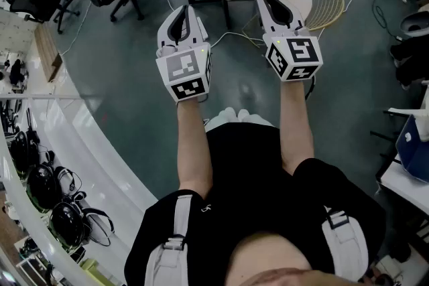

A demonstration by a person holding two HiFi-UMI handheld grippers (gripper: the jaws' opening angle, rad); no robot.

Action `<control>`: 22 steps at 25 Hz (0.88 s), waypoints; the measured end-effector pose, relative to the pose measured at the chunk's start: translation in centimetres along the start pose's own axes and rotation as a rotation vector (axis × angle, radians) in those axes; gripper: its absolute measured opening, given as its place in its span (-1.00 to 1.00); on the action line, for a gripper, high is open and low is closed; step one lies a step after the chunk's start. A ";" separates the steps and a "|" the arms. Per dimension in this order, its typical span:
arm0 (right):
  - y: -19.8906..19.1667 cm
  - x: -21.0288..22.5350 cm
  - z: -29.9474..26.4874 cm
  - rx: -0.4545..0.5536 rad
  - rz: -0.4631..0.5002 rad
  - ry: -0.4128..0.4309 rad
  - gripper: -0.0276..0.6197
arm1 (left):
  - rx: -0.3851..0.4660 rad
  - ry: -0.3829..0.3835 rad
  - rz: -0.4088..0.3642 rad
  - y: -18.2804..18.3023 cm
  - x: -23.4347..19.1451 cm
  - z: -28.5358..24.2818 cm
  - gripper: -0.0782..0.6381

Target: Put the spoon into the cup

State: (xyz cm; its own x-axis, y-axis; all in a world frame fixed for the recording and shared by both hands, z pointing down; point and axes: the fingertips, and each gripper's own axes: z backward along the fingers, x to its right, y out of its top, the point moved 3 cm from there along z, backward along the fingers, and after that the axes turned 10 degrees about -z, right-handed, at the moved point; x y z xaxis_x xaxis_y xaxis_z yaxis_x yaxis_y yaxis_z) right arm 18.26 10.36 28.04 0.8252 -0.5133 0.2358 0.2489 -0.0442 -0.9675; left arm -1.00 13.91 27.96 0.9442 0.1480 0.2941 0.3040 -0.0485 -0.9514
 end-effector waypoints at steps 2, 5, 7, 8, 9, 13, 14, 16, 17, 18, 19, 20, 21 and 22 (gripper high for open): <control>-0.1 0.1 0.0 -0.009 0.012 0.004 -0.78 | 0.005 0.011 0.027 -0.1 -0.3 -0.1 -0.75; -0.4 0.4 0.2 -0.024 0.029 0.001 -0.78 | 0.014 0.011 0.054 -0.3 0.0 -0.2 -0.75; -0.6 0.5 0.4 -0.027 0.023 -0.003 -0.78 | 0.023 0.001 0.066 -0.4 0.5 -0.2 -0.75; -0.5 0.6 0.5 -0.024 0.008 -0.003 -0.77 | 0.026 -0.004 0.071 -0.4 0.8 -0.2 -0.75; -0.4 0.7 0.6 -0.019 -0.011 -0.002 -0.77 | 0.028 -0.009 0.075 -0.4 1.0 -0.2 -0.75; -0.1 1.3 0.9 -0.012 -0.024 -0.006 -0.77 | 0.027 -0.019 0.072 -0.1 1.7 -0.2 -0.75; -0.1 1.5 1.0 -0.008 -0.030 -0.006 -0.77 | 0.025 -0.020 0.071 -0.2 1.8 -0.1 -0.75; 0.0 1.7 0.9 -0.002 -0.042 -0.004 -0.77 | 0.015 -0.022 0.069 -0.4 1.8 -0.1 -0.75; -0.1 1.7 0.8 -0.002 -0.042 -0.004 -0.77 | 0.011 -0.021 0.069 -0.6 1.7 0.0 -0.75; 0.0 1.6 0.6 -0.002 -0.041 -0.003 -0.77 | 0.009 -0.017 0.071 -0.6 1.6 0.0 -0.75; 0.0 1.6 0.5 -0.001 -0.042 -0.002 -0.77 | 0.010 -0.011 0.074 -0.6 1.4 0.1 -0.75; 0.1 1.7 0.4 0.002 -0.045 -0.001 -0.76 | 0.012 -0.004 0.076 -0.5 1.2 0.1 -0.75; 0.2 1.8 0.2 0.005 -0.048 0.000 -0.76 | 0.015 0.002 0.077 -0.4 1.1 0.1 -0.75; 0.4 2.0 0.1 0.008 -0.051 0.001 -0.76 | 0.018 0.008 0.077 -0.2 1.1 0.1 -0.75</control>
State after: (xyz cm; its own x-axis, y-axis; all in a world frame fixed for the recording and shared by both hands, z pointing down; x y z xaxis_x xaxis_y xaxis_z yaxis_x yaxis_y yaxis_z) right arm 20.03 9.37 28.15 0.8110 -0.5113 0.2845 0.2945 -0.0635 -0.9535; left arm -0.07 14.15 28.50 0.9657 0.1371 0.2204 0.2279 -0.0417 -0.9728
